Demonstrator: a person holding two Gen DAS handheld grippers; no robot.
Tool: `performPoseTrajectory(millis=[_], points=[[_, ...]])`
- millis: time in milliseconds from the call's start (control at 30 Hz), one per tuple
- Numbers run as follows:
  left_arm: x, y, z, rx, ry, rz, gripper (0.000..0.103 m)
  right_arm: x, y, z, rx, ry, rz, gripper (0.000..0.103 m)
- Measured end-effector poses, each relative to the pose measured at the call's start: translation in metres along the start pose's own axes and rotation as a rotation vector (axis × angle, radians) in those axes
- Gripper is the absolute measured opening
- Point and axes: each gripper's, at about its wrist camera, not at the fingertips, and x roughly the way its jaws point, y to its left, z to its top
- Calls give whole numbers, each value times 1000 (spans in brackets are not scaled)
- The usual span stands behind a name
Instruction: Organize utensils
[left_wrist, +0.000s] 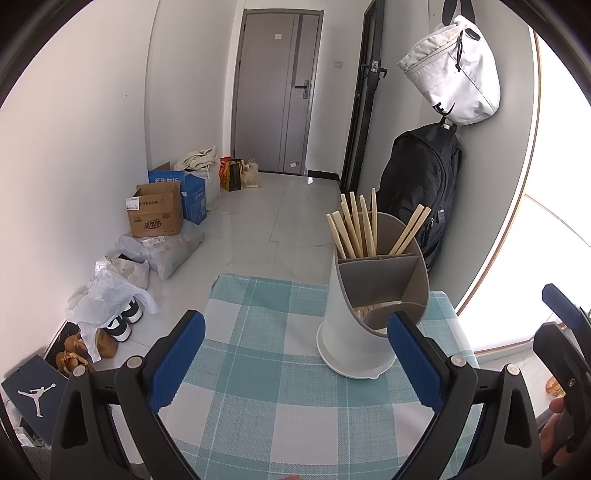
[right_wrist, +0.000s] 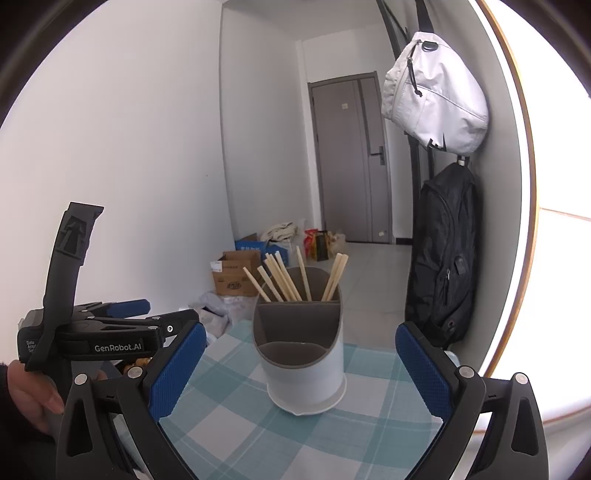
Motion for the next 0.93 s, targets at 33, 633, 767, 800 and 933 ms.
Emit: performPoseTrajectory(millis=[33,633,767,800,933], points=[[0,0,0,1,-3,3,97,0,0,0,0,-1,1,103],[1,-2,-2,15,-1,-5,97,1,3,-1,-18,3,4,103],[0,-1,-3,12,-1,-8,97,2,3,-2,-18,3,3,103],[0,0,-3,12,-2,-9,97,2,3,-2,-17,3,3,103],[2,0,-2,12,11,-16,97,3,3,-2,-11,7,6,103]])
